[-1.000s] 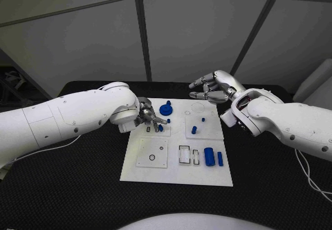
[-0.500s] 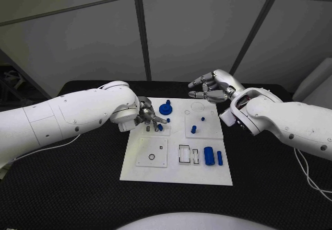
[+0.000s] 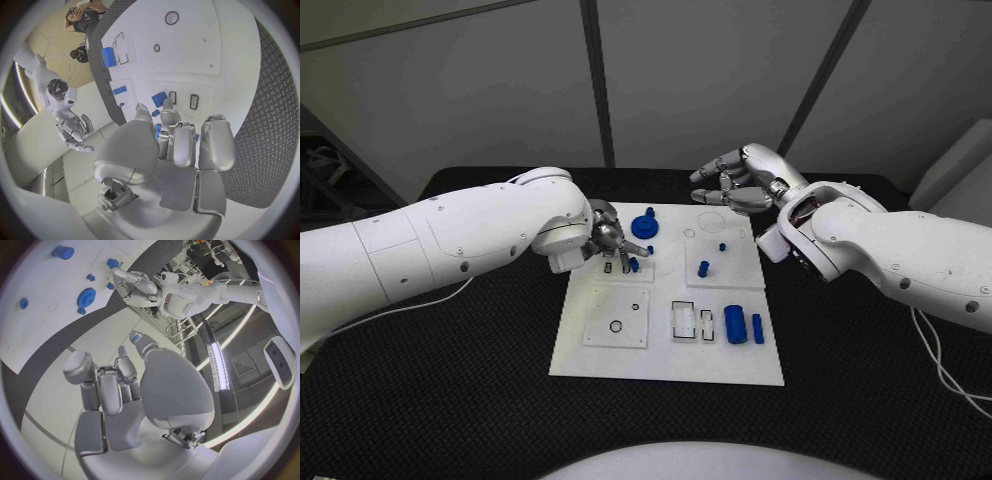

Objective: Assemble the parts on the task board

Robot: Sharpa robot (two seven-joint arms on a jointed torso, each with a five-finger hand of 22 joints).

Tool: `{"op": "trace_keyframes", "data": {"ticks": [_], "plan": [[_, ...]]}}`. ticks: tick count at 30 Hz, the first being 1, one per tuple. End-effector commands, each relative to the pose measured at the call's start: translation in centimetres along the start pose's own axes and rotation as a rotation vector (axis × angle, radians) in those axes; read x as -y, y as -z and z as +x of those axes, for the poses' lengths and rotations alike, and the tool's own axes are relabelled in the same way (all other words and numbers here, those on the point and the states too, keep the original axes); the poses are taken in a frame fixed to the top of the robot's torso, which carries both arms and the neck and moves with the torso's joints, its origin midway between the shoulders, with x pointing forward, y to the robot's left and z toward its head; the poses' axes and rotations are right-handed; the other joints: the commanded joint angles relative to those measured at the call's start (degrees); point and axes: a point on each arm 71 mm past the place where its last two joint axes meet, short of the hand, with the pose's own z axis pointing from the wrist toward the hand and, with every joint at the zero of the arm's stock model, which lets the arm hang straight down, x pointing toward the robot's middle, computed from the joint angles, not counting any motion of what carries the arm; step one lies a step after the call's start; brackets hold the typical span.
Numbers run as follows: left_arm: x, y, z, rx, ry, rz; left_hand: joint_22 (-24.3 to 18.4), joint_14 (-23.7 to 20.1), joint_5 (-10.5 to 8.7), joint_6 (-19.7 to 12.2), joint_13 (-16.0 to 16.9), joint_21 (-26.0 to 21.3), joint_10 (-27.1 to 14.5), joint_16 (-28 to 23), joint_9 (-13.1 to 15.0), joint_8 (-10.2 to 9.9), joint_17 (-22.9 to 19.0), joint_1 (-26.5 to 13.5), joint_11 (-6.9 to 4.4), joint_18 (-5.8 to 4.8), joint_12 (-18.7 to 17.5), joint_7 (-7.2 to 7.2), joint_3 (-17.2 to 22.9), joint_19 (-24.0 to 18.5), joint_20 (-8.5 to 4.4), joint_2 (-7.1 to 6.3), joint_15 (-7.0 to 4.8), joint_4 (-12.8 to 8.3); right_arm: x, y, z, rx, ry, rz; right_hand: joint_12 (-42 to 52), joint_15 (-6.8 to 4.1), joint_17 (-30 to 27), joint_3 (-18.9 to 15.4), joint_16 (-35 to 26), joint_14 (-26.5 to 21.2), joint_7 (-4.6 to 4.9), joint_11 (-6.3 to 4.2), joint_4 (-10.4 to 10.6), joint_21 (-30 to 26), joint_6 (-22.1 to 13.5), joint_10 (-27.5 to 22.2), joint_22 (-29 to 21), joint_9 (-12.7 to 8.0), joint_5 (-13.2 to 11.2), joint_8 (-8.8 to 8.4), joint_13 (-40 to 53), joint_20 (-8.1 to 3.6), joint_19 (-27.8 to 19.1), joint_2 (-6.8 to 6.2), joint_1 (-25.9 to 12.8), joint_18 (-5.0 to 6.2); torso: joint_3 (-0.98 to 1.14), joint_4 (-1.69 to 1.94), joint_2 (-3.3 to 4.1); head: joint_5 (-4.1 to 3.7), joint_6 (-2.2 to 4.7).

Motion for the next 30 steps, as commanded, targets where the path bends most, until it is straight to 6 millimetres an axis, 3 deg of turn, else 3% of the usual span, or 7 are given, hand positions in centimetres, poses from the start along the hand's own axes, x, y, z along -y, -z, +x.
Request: {"op": "trace_keyframes", "data": {"ticks": [1,30], "plan": [[0.12,0.0,-0.06,-0.001,-0.011,0.001,0.1,1.8,-0.05,-0.3,0.0,0.3,-0.2,0.2,0.0,0.3,0.1,0.6,-0.22,-0.39,0.3,0.1,-0.1,0.3,-0.01,-0.14,-0.4,-0.3,-0.25,-0.07,0.05,-0.004,0.005,-0.012,-0.3,-0.52,1.6,0.1,-0.4,2.8,0.12,-0.08,0.3,-0.3,0.4,-0.3,-0.1,0.1,0.4,0.31,-0.1,0.03,-0.3,0.1,-0.2,1.11,0.01,0.05,0.02,-0.01,-0.02],[0.41,-0.24,0.1,-0.022,-0.039,-0.011,0.5,1.8,-0.03,-0.7,-0.4,0.5,-0.6,0.1,0.9,0.9,0.1,1.6,-0.23,-0.47,0.0,0.09,0.1,0.5,-0.03,-0.06,-0.41,-1.0,-0.37,-0.06,0.17,-0.01,0.008,-0.014,-0.2,-0.53,1.6,0.0,-0.4,2.8,0.09,-0.11,0.4,-0.4,0.4,-0.2,-0.1,0.1,0.4,0.36,0.0,0.01,-0.3,0.15,-0.3,1.12,0.02,0.05,0.02,-0.27,-0.44]]}}
